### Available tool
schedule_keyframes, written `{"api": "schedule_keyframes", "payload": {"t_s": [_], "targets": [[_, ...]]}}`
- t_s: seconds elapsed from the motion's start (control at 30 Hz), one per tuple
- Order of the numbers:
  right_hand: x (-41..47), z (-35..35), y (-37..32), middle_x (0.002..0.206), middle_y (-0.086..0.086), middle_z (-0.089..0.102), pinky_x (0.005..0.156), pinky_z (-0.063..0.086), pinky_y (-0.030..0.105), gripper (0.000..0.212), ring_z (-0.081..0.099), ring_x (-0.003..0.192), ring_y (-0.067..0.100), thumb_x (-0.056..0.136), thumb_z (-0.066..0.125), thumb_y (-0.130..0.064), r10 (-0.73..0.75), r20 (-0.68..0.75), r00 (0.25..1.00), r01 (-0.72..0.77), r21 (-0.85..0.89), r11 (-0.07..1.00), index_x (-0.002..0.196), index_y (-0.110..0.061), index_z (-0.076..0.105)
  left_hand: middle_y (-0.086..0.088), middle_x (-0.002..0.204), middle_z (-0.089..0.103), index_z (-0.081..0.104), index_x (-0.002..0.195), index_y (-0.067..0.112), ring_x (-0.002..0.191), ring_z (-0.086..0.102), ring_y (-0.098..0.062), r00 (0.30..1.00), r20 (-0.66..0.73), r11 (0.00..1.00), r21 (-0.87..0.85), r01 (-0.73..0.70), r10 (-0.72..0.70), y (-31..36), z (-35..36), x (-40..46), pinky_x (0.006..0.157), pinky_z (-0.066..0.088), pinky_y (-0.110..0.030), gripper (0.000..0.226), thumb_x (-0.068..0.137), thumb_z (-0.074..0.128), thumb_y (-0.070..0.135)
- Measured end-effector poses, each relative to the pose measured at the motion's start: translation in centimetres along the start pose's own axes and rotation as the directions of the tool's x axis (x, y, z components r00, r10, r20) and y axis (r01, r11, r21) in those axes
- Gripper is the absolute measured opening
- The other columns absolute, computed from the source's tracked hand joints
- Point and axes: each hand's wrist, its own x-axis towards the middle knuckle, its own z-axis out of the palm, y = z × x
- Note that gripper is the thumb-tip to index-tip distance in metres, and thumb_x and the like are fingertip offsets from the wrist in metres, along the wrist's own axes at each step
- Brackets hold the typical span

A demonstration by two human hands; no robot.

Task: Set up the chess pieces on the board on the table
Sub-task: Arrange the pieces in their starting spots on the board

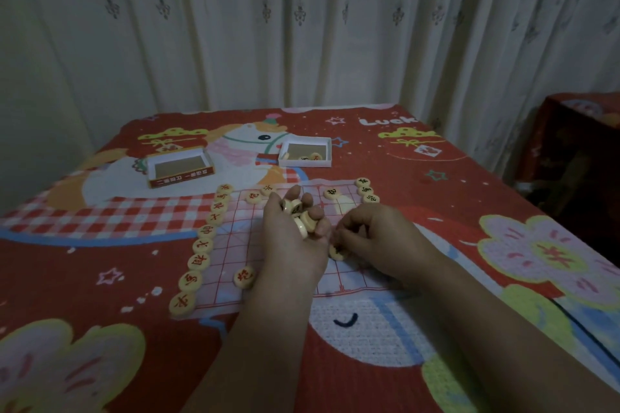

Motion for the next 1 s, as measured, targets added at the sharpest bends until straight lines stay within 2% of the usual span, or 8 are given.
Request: {"api": "schedule_keyframes", "payload": {"t_s": [0.17, 0.27, 0.33, 0.47, 0.63, 0.8, 0.87, 1.0], "targets": [[-0.4, -0.5, -0.3, 0.085, -0.014, 0.063, 0.064, 0.041, 0.015, 0.016, 0.055, 0.074, 0.003, 0.095, 0.063, -0.022, -0.046, -0.224, 0.973, 0.093, 0.202, 0.975, 0.108, -0.026, 0.071, 0.000, 0.068, 0.057, 0.059, 0.096, 0.016, 0.045, 0.047, -0.012, 1.000, -0.006, 0.998, 0.057, 0.013, -0.012, -0.4, 0.1, -0.2, 0.037, 0.030, -0.017, 0.036, 0.103, 0.039, 0.045], [-0.6, -0.4, -1.1, 0.095, -0.013, 0.054, 0.077, 0.038, 0.011, 0.037, 0.051, 0.091, 0.002, 0.096, 0.062, -0.024, -0.188, -0.113, 0.976, 0.206, 0.178, 0.962, 0.132, -0.031, 0.061, -0.002, 0.067, 0.064, 0.066, 0.099, 0.018, 0.056, 0.059, -0.016, 0.998, -0.017, 0.991, 0.110, 0.070, -0.068, -0.7, 0.6, -0.9, 0.060, 0.049, -0.025, 0.041, 0.100, 0.042, 0.052], [-0.5, 0.0, -1.1, 0.097, -0.009, 0.048, 0.083, 0.039, 0.016, 0.042, 0.049, 0.096, 0.006, 0.095, 0.060, -0.030, -0.228, -0.054, 0.972, 0.234, 0.145, 0.961, 0.137, -0.034, 0.057, -0.002, 0.068, 0.069, 0.067, 0.092, 0.019, 0.064, 0.066, -0.019, 0.996, -0.034, 0.987, 0.138, 0.084, -0.080, -0.7, 0.9, -1.1, 0.058, 0.054, -0.029, 0.042, 0.100, 0.042, 0.052], [-0.4, 0.1, -0.9, 0.095, -0.004, 0.049, 0.080, 0.041, 0.020, 0.036, 0.050, 0.092, 0.008, 0.090, 0.062, -0.033, -0.227, -0.070, 0.971, 0.235, 0.156, 0.959, 0.126, -0.031, 0.066, -0.006, 0.095, 0.066, 0.062, 0.089, 0.019, 0.079, 0.065, -0.024, 0.996, -0.041, 0.984, 0.157, 0.085, -0.080, -0.7, 0.9, -1.2, 0.072, 0.056, -0.037, 0.041, 0.101, 0.039, 0.053], [-0.7, 0.0, -0.8, 0.090, -0.017, 0.059, 0.069, 0.040, 0.014, 0.022, 0.055, 0.083, 0.006, 0.090, 0.067, -0.023, -0.202, -0.090, 0.975, 0.218, 0.239, 0.946, 0.113, -0.022, 0.070, 0.002, 0.070, 0.057, 0.059, 0.088, 0.018, 0.050, 0.057, -0.016, 0.996, -0.076, 0.994, 0.100, 0.050, -0.042, -0.5, 0.9, -1.3, 0.042, 0.046, -0.020, 0.040, 0.101, 0.041, 0.052], [-0.7, 0.1, -0.7, 0.091, -0.008, 0.070, 0.067, 0.046, 0.020, 0.010, 0.063, 0.076, 0.009, 0.093, 0.068, -0.016, -0.150, -0.090, 0.985, 0.173, 0.416, 0.893, 0.101, -0.018, 0.072, 0.003, 0.063, 0.057, 0.061, 0.091, 0.018, 0.057, 0.057, -0.014, 0.999, -0.046, 0.997, 0.076, 0.017, -0.014, -0.7, 0.5, -0.7, 0.045, 0.034, -0.022, 0.040, 0.099, 0.042, 0.053], [-0.5, 0.1, -0.5, 0.091, -0.003, 0.071, 0.070, 0.049, 0.030, 0.007, 0.065, 0.081, 0.020, 0.094, 0.067, -0.018, -0.151, -0.099, 0.984, 0.179, 0.441, 0.880, 0.097, -0.021, 0.072, 0.002, 0.064, 0.058, 0.060, 0.093, 0.017, 0.057, 0.059, -0.014, 0.999, -0.036, 0.998, 0.065, 0.024, -0.022, -0.7, 0.5, -0.8, 0.038, 0.034, -0.018, 0.039, 0.100, 0.043, 0.051], [-0.5, 0.2, -0.3, 0.087, 0.000, 0.072, 0.069, 0.046, 0.028, 0.006, 0.064, 0.079, 0.026, 0.093, 0.068, -0.019, -0.142, -0.098, 0.985, 0.172, 0.485, 0.857, 0.091, -0.021, 0.073, 0.002, 0.066, 0.058, 0.060, 0.094, 0.017, 0.062, 0.061, -0.015, 0.999, -0.039, 0.998, 0.056, 0.024, -0.022, -0.7, 0.6, -0.8, 0.036, 0.037, -0.015, 0.037, 0.101, 0.043, 0.049]]}}
